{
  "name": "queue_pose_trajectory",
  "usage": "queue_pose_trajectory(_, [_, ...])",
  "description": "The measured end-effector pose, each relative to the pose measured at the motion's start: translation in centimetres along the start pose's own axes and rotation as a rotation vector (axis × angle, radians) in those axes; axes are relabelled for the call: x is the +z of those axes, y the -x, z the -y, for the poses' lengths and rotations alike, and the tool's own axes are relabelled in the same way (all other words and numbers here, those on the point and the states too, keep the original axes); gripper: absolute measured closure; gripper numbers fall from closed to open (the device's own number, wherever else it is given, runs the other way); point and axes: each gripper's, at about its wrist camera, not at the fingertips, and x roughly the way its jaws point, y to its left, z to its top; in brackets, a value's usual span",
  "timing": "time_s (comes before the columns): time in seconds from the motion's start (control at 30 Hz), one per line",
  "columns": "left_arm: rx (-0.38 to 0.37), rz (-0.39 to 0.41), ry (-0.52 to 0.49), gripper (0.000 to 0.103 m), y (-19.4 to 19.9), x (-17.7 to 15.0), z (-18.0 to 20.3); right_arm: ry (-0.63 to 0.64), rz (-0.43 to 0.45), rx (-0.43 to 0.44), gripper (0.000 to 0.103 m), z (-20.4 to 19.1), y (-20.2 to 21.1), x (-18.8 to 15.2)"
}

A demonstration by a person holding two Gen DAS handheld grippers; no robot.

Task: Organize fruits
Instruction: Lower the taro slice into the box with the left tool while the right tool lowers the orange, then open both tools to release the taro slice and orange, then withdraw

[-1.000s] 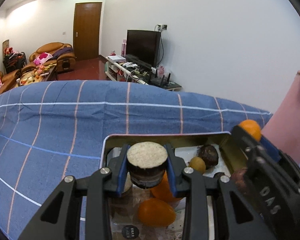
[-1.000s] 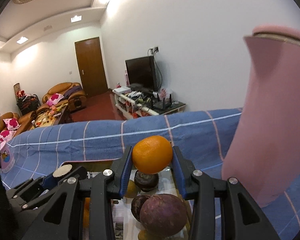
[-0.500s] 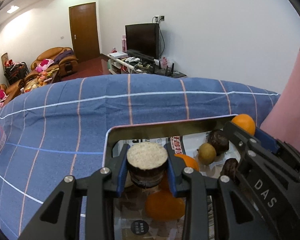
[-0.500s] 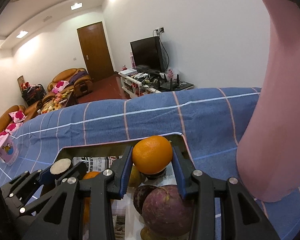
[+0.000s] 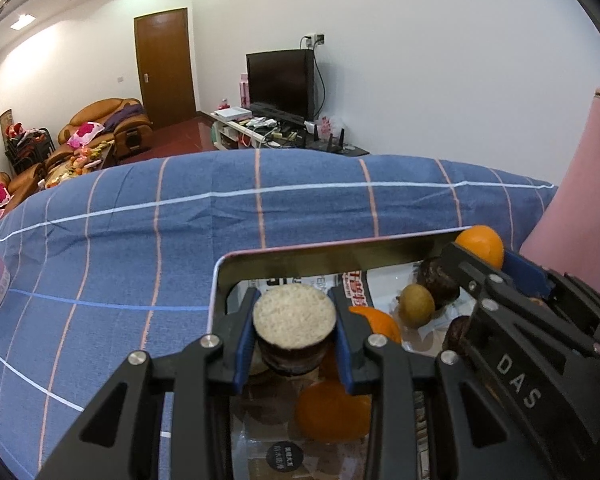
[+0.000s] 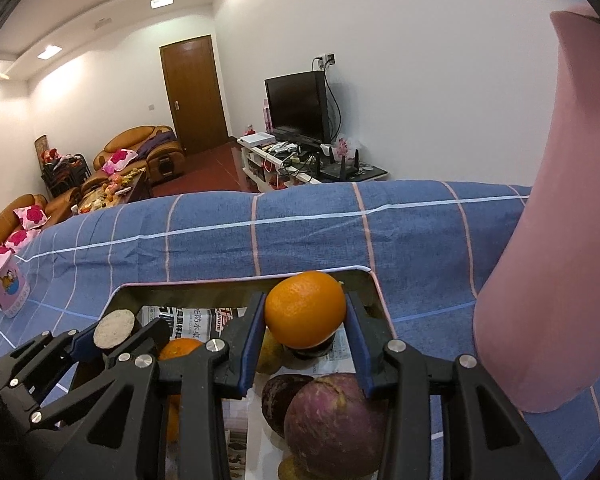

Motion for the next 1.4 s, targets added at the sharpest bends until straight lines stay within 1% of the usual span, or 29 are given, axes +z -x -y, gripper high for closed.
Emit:
queue_pose_trajectory(0.2, [0.007, -0.007, 0.012, 0.065, 0.1, -0.1, -0.4, 0.008, 0.001, 0.024, 0.06, -0.1, -0.1, 0.1])
queue_pose_trajectory(0.3, [0.015, -0.003, -0.008, 0.062, 0.3, -0.1, -0.2, 0.012, 0.005, 0.045, 0.059, 0.0, 0.0, 0.1])
queue_pose_trajectory(0.33, [0.02, 0.003, -0.02, 0.058, 0.6, -0.2, 0.0, 0.009, 0.004, 0.064, 0.052, 0.2, -0.1, 0.1])
queue_pose_trajectory(0.37, [0.034, 0.01, -0.029, 0.046, 0.8, -0.3, 0.1, 0.008, -0.003, 0.094, 0.042, 0.2, -0.1, 0.1])
queue_pose_trajectory(0.4, [0.044, 0.026, -0.039, 0.043, 1.2, -0.4, 0.3, 0.015, -0.009, 0.135, 0.038, 0.1, 0.0, 0.1])
queue_pose_trajectory(0.43, [0.038, 0.035, -0.047, 0.038, 1.5, -0.5, 0.5, 0.022, -0.01, 0.158, 0.032, -0.1, 0.0, 0.1])
queue_pose_trajectory(0.47, [0.044, 0.04, -0.058, 0.036, 1.6, -0.6, 0.6, 0.029, -0.012, 0.173, 0.027, -0.3, 0.0, 0.0])
queue_pose_trajectory(0.5, [0.057, 0.047, -0.073, 0.036, 1.9, -0.7, 0.9, 0.036, -0.013, 0.192, 0.027, -0.5, 0.1, -0.1])
queue_pose_trajectory(0.53, [0.079, 0.053, -0.085, 0.03, 2.1, -0.8, 1.0, 0.032, -0.015, 0.205, 0.026, -0.6, 0.2, -0.1])
queue_pose_trajectory(0.57, [0.105, 0.059, -0.087, 0.017, 2.2, -0.8, 1.1, 0.025, -0.02, 0.216, 0.026, -0.5, 0.2, -0.2])
queue_pose_trajectory(0.6, [0.129, 0.068, -0.082, 0.012, 2.5, -0.8, 1.0, 0.02, -0.018, 0.211, 0.026, -0.5, 0.3, -0.3])
queue_pose_trajectory(0.63, [0.129, 0.072, -0.075, 0.002, 2.7, -0.8, 0.8, 0.015, -0.012, 0.21, 0.026, -0.4, 0.5, -0.4])
queue_pose_trajectory(0.67, [0.111, 0.075, -0.064, 0.0, 3.0, -0.8, 0.6, 0.007, -0.005, 0.215, 0.026, -0.3, 0.6, -0.6])
queue_pose_trajectory(0.77, [0.073, 0.07, -0.043, 0.0, 3.4, -1.0, 0.1, -0.058, 0.018, 0.23, 0.026, 0.7, 1.3, -1.0])
queue_pose_trajectory(0.87, [0.065, 0.048, -0.043, 0.0, 3.1, -1.3, 0.2, -0.106, 0.075, 0.186, 0.026, 1.4, 2.4, -1.0])
queue_pose_trajectory(0.9, [0.064, 0.043, -0.036, 0.0, 3.2, -1.4, 0.1, -0.111, 0.101, 0.16, 0.026, 1.6, 2.9, -1.0])
queue_pose_trajectory(0.93, [0.063, 0.049, -0.028, 0.0, 3.2, -1.3, 0.0, -0.116, 0.132, 0.116, 0.026, 1.7, 3.4, -1.0])
queue_pose_trajectory(1.0, [0.063, 0.077, -0.007, 0.0, 3.7, -1.2, -0.3, -0.119, 0.181, 0.044, 0.026, 1.8, 4.2, -1.1])
queue_pose_trajectory(1.1, [0.08, 0.103, 0.011, 0.0, 4.2, -1.3, -0.6, -0.124, 0.218, -0.008, 0.026, 1.8, 4.7, -1.3])
queue_pose_trajectory(1.23, [0.092, 0.105, 0.017, 0.0, 4.5, -1.6, -0.9, -0.105, 0.252, -0.03, 0.026, 1.3, 5.3, -1.5])
queue_pose_trajectory(1.3, [0.096, 0.122, 0.018, 0.0, 5.0, -1.8, -1.0, -0.093, 0.274, -0.038, 0.026, 1.2, 6.0, -1.9])
queue_pose_trajectory(1.4, [0.107, 0.154, 0.017, 0.0, 6.0, -2.2, -1.1, -0.079, 0.285, -0.05, 0.026, 0.7, 6.9, -2.5])
